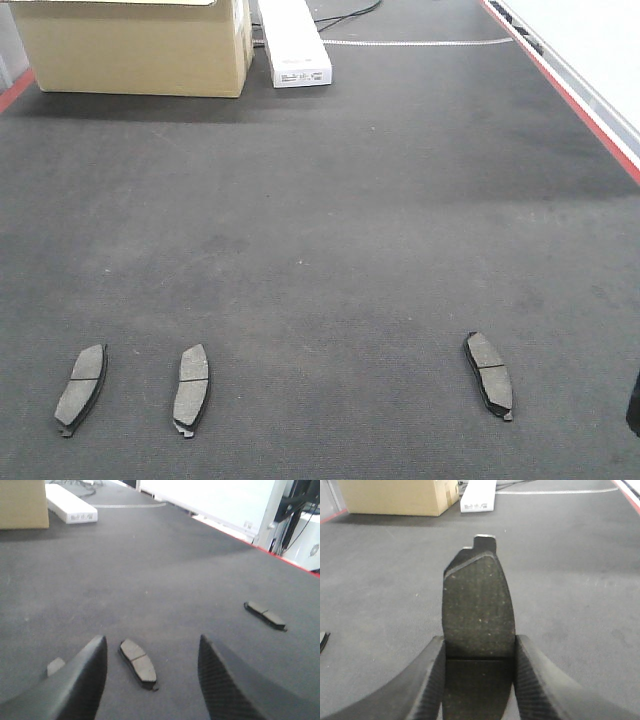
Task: Move and align brake pads A on conveyor
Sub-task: 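Open the left gripper and raise it away from the pad, then lower the right gripper's pad onto the belt beside the other pad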
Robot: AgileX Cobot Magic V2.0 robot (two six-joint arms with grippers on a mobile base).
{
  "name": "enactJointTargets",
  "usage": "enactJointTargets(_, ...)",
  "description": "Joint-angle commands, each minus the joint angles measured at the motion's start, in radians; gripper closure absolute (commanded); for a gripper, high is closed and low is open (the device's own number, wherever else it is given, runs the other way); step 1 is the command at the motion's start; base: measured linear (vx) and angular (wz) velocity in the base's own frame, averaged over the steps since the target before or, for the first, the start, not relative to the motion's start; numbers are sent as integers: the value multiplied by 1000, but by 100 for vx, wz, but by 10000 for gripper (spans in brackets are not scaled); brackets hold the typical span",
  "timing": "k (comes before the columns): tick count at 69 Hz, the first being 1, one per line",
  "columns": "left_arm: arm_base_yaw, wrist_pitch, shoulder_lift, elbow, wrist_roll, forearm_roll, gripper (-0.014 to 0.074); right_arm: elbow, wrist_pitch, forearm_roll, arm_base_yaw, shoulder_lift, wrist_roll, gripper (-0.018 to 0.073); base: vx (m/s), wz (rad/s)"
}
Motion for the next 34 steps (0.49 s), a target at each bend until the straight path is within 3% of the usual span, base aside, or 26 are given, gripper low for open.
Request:
enactJointTargets(1,-7,-100,0,-20,0,5,202,-70,-49,31,-7,64,-12,557,0,0)
enactJointTargets(15,-7,-145,0,30,-2,5,202,-216,54,154,-7,305,-23,549,0,0)
enactJointTargets(34,-7,-172,0,46,-4,7,202,-456,167,223,-5,701,-71,510,0,0)
